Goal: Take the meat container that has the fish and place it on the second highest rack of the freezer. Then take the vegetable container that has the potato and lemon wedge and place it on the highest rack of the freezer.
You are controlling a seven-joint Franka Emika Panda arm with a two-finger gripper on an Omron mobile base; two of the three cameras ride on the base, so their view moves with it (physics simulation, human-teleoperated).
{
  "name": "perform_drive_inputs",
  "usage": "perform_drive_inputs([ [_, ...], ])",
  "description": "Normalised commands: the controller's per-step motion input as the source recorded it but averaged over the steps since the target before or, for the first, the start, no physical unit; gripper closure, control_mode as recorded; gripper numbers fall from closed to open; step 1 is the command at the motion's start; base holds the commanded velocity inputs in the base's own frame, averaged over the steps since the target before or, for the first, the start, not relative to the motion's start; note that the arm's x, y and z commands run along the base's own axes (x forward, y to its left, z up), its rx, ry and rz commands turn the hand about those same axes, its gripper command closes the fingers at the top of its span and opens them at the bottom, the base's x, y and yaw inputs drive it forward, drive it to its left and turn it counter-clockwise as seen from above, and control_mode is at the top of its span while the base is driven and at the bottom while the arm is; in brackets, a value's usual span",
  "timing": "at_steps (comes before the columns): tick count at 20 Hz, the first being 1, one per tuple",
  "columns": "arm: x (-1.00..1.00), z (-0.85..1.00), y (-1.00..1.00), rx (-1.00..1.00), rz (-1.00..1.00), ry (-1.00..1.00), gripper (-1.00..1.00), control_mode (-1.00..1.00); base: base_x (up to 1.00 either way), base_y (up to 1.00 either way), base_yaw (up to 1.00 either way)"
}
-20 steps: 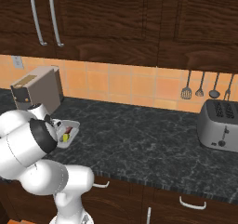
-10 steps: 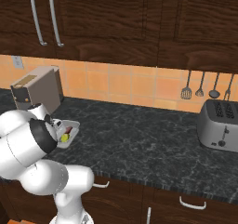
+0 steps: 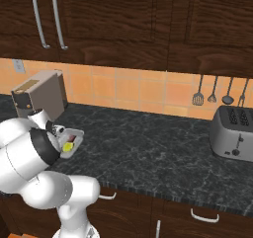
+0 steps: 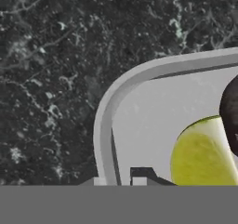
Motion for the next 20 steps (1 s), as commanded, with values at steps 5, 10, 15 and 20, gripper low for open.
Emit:
perform_drive_inputs([
  [5, -0.13, 0.79, -0.05, 0.0, 0.0, -0.07, 1.0, -1.0, 0.0, 0.0, 0.0],
  [10, 0.0, 0.88, -0.28, 0.0, 0.0, -0.05, 1.0, -1.0, 0.0, 0.0, 0.0],
  [15, -0.2, 0.71, -0.68, -0.01, 0.0, -0.03, 1.0, -1.0, 0.0, 0.0, 0.0],
  [20, -0.34, 0.49, -0.92, 0.0, 0.0, 0.0, 1.0, -1.0, 0.0, 0.0, 0.0],
])
